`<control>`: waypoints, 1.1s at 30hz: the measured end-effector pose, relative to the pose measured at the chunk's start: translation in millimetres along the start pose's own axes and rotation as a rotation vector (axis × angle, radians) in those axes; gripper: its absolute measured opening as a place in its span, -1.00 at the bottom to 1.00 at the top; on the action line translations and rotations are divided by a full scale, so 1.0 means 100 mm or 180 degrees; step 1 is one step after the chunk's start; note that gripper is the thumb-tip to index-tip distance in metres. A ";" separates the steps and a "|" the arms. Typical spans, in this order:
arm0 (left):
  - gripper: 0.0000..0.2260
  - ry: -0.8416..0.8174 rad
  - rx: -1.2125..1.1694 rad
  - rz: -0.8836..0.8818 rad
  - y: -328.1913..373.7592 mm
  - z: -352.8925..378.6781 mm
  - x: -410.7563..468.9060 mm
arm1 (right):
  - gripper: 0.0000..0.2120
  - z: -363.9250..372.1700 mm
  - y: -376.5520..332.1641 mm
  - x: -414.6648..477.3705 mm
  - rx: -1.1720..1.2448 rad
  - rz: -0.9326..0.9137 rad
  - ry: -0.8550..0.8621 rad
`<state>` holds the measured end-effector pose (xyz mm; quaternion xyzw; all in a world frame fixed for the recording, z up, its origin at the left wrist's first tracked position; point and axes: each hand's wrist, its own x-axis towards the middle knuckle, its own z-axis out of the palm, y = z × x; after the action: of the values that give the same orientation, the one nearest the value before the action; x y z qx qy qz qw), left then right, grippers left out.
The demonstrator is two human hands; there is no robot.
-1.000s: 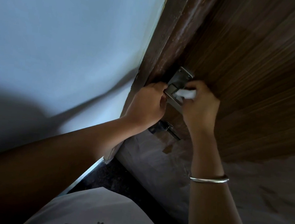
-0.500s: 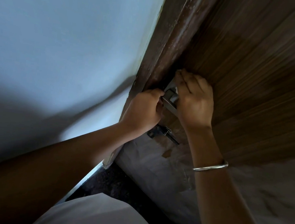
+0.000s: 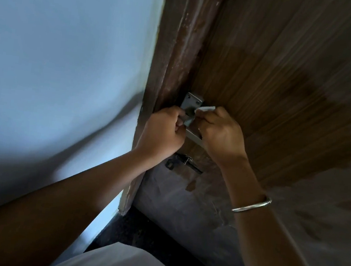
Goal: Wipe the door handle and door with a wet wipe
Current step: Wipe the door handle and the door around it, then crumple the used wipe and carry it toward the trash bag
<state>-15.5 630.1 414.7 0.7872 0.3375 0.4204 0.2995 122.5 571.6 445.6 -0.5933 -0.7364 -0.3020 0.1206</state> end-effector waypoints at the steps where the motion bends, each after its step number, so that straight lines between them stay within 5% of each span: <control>1: -0.76 -0.0012 -0.0052 0.0023 0.03 0.02 0.01 | -0.85 -0.02 -0.01 -0.04 0.0088 0.0251 0.0029; 4: -0.66 -0.0186 -0.0303 0.0120 0.15 0.07 0.05 | -0.66 -0.12 -0.05 -0.10 0.1199 0.1455 0.0403; 7: -0.55 -0.0392 -0.0671 0.0197 0.29 0.12 0.10 | -0.71 -0.23 -0.04 -0.13 0.2541 0.2601 0.0484; 14: -0.68 -0.0492 -0.0762 0.0356 0.52 0.21 0.20 | -0.89 -0.43 0.04 -0.32 0.5078 0.3560 0.1094; 18: -0.89 -0.0426 -0.0787 0.0349 0.65 0.32 0.22 | -0.80 -0.53 0.12 -0.46 0.4633 0.3864 0.1464; 25: -0.88 -0.0509 -0.0881 0.0059 0.96 0.65 0.08 | -0.83 -0.61 0.11 -0.86 0.2955 0.3788 0.1559; 33: -0.81 -0.1283 -0.1529 -0.0298 1.32 1.09 -0.23 | -0.87 -0.78 -0.02 -1.43 0.2170 0.3900 0.1930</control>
<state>106.2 513.1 452.7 0.7450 0.1982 0.3094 0.5567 144.7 411.2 429.8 -0.7169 -0.2628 -0.0868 0.6399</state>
